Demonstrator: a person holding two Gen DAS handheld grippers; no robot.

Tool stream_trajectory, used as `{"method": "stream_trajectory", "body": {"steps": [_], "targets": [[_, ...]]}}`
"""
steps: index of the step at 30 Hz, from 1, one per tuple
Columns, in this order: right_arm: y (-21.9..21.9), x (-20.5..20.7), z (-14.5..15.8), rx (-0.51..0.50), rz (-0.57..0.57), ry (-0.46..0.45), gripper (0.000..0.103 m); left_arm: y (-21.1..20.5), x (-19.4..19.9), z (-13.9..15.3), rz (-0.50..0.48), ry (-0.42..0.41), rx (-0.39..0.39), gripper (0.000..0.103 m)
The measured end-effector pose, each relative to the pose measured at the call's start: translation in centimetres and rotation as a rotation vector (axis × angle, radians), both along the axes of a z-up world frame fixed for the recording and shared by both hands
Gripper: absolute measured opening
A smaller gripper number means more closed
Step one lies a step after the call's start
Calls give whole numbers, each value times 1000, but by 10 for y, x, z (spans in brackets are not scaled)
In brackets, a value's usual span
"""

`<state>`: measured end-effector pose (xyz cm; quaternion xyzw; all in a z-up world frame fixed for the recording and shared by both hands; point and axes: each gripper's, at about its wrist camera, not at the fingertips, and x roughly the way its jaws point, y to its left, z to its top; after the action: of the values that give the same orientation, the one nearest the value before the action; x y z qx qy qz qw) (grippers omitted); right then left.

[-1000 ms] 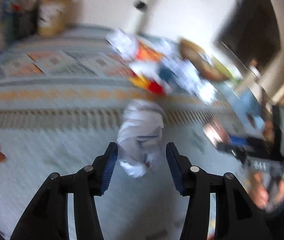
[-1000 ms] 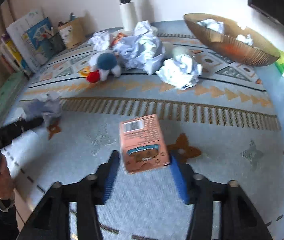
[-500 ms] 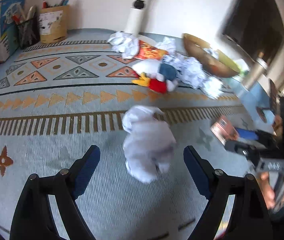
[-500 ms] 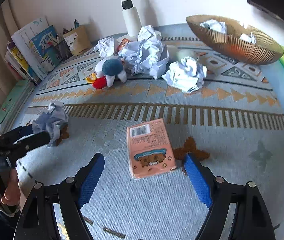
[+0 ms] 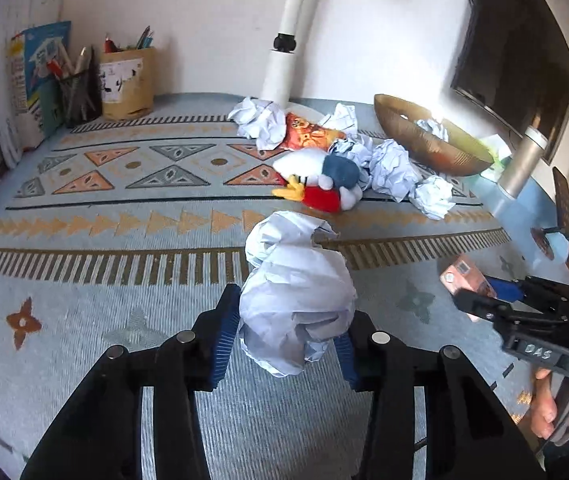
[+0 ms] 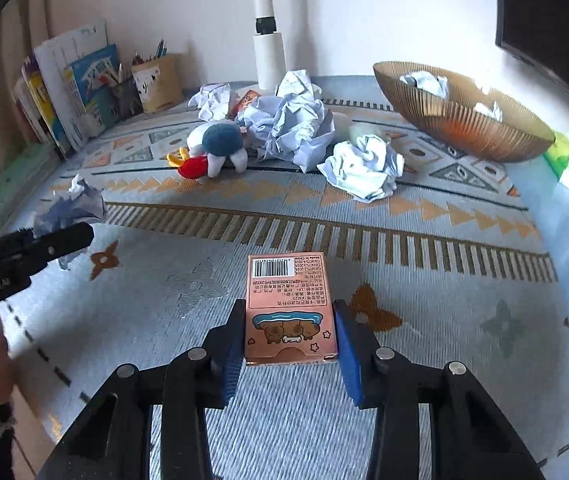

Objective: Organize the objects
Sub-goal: 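Lift the pink box and paper ball toward the bowl, then lower box and paper ball into the brown bowl and open both tools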

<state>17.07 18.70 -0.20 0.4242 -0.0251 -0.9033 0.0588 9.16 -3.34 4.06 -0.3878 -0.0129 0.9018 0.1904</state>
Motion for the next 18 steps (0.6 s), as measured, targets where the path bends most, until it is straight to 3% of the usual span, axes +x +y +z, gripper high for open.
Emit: {"method": "stream_trajectory", "body": {"steps": [3, 8, 15, 18], "targets": [[15, 0, 6, -85, -14, -22, 40, 10, 1, 4, -14, -4, -6, 41], [57, -1, 31, -147, -94, 22, 40, 51, -2, 40, -105, 72, 22, 41], [137, -22, 82, -159, -250, 121, 40, 134, -54, 90, -226, 130, 91, 41], [173, -50, 110, -166, -329, 182, 40, 180, -85, 102, -225, 174, 49, 41]]}}
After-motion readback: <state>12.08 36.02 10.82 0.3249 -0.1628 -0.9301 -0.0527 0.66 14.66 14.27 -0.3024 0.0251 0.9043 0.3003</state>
